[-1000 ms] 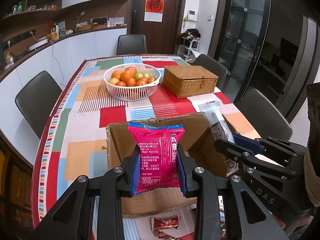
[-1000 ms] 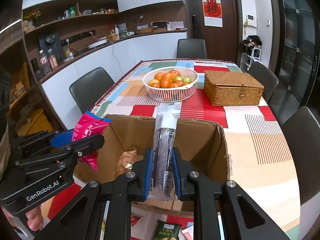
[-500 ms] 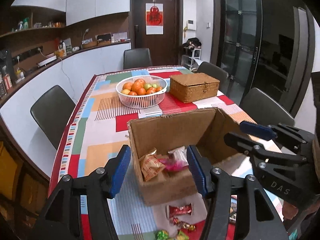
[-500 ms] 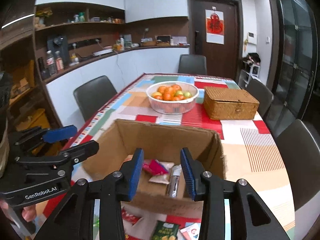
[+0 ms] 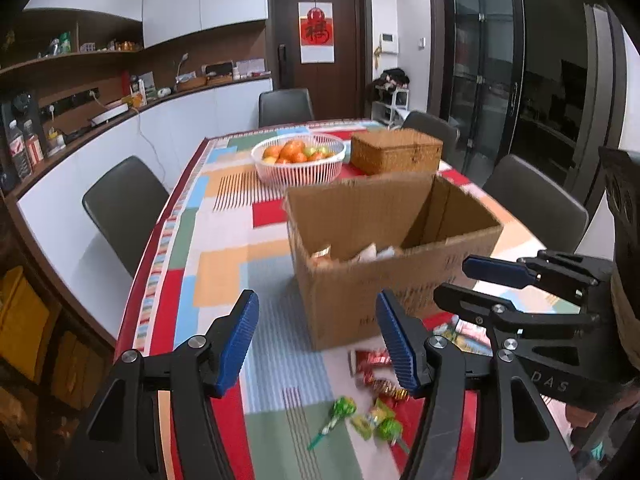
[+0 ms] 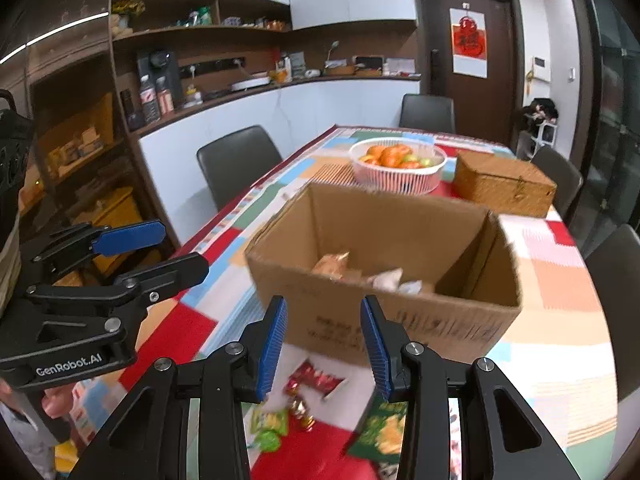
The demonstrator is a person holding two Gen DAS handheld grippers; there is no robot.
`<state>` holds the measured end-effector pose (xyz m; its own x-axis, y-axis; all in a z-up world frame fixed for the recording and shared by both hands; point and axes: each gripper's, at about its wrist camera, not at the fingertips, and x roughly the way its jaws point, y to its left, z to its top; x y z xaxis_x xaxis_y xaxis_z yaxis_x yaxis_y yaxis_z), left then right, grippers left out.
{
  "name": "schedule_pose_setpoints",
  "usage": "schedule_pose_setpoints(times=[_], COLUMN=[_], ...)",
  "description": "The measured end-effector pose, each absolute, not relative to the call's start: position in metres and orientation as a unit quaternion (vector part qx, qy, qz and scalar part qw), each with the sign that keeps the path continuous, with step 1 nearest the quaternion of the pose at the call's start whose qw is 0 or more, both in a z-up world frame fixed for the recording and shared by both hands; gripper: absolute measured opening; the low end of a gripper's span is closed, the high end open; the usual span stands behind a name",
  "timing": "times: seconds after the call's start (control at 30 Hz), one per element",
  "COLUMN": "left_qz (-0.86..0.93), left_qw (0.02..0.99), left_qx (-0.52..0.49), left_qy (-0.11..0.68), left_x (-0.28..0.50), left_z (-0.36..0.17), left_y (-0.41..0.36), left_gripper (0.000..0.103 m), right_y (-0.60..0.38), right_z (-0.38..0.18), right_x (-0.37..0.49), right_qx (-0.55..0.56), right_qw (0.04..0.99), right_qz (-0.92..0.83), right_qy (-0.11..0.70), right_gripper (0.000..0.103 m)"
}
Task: Organize snacks
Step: 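Move both tools back to the remaining candies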
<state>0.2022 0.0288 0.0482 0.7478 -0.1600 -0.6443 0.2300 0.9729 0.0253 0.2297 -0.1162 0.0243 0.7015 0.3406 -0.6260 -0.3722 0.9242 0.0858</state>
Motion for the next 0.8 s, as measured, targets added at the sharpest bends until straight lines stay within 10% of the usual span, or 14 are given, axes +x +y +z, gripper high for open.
schedule_pose_setpoints(times=[0.8], left_qz=[-0.146], left_qw=[0.862], left_qx=[0.045], left_qy=[0.483], left_x=[0.196], left_z=[-0.070], left_y=[0.037], left_gripper=[0.060], right_y=[-0.099], right_z=[-0.082], right_x=[0.225], right_qx=[-0.043], right_qw=[0.849], right_qz=[0.218], right_qy=[0.479], right_gripper=[0.039])
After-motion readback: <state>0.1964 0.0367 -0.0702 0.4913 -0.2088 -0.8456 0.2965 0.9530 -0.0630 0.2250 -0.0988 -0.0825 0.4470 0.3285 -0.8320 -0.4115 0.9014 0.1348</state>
